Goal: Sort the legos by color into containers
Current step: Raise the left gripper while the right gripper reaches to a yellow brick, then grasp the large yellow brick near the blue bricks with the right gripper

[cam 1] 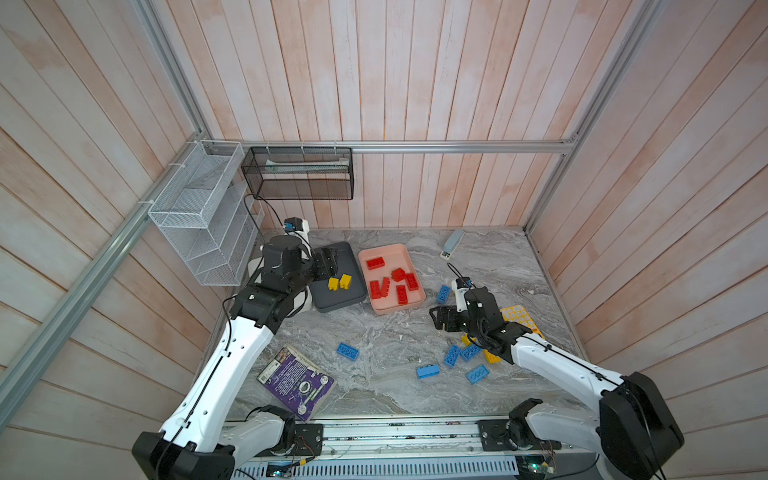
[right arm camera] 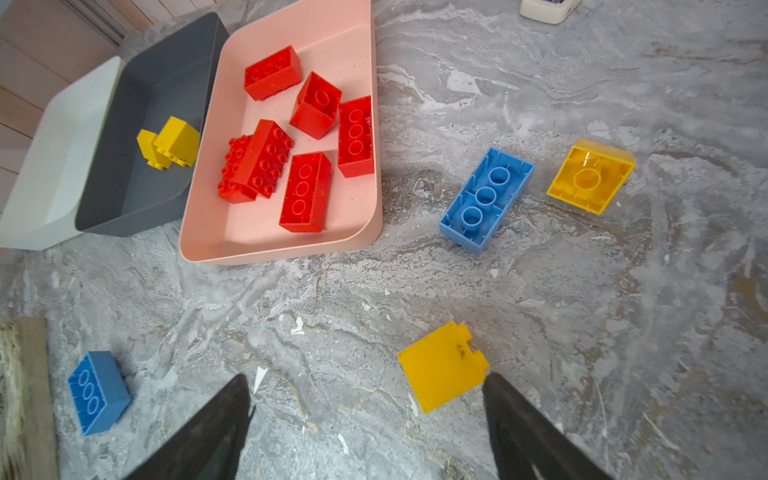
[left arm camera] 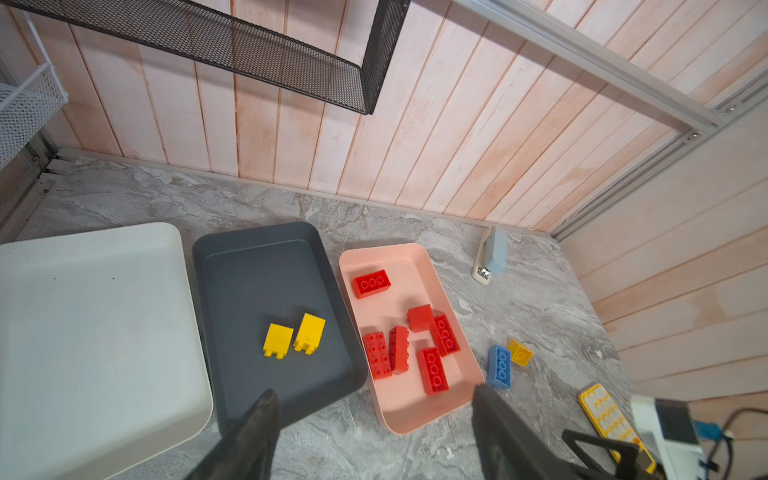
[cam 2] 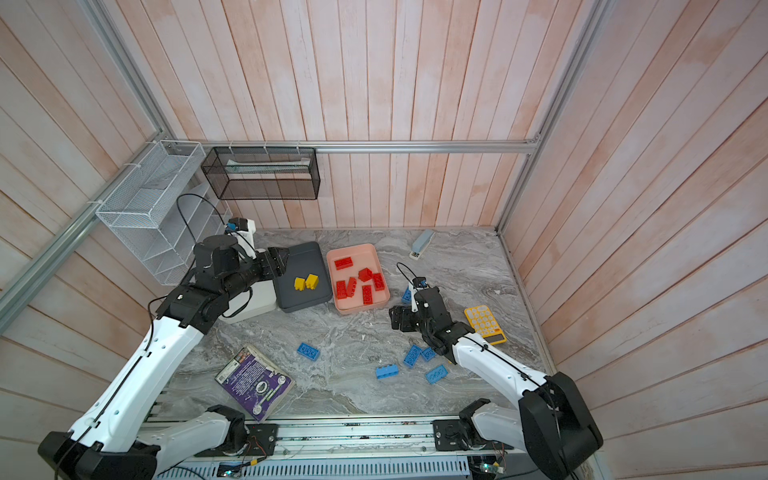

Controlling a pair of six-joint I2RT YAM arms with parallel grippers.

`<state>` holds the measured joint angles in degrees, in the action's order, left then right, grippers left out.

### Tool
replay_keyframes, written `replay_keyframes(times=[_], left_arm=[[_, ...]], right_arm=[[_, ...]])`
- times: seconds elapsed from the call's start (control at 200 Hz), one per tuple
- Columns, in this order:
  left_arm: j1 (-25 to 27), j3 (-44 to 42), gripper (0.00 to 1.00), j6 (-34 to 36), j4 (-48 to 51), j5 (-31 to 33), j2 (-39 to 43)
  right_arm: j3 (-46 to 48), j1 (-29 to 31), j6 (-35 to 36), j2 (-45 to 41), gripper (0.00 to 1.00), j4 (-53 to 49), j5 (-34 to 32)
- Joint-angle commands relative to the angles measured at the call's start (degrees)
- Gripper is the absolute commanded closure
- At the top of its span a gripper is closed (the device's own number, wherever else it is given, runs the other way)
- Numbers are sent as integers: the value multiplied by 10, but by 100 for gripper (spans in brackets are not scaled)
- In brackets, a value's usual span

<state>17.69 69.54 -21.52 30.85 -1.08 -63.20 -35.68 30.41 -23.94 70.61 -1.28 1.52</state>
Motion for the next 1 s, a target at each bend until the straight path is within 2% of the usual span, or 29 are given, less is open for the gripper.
replay_keyframes(times=[0.0, 0.345, 0.515, 0.665, 0.745, 0.91, 0.995], left_arm=[[0, -41, 25, 18, 11, -25, 41], [0, -142, 24, 28, 6, -41, 128], [0, -193, 24, 24, -24, -43, 131], [-1, -205, 24, 32, -31, -43, 116], [-4, -208, 24, 35, -32, -47, 117], [-9, -217, 24, 38, -36, -54, 126], [-9, -221, 24, 39, -34, -58, 130]], right_arm=[[-28, -3, 33, 32, 10, -22, -8], [-85, -16, 54, 162, 10, -16, -51], [-109, -15, 74, 218, 11, -17, -54], [-105, -14, 77, 240, 12, -15, -42], [-100, -12, 78, 243, 14, -18, -44], [-100, 2, 78, 252, 29, -29, -53], [-101, 18, 77, 254, 31, -40, -70]])
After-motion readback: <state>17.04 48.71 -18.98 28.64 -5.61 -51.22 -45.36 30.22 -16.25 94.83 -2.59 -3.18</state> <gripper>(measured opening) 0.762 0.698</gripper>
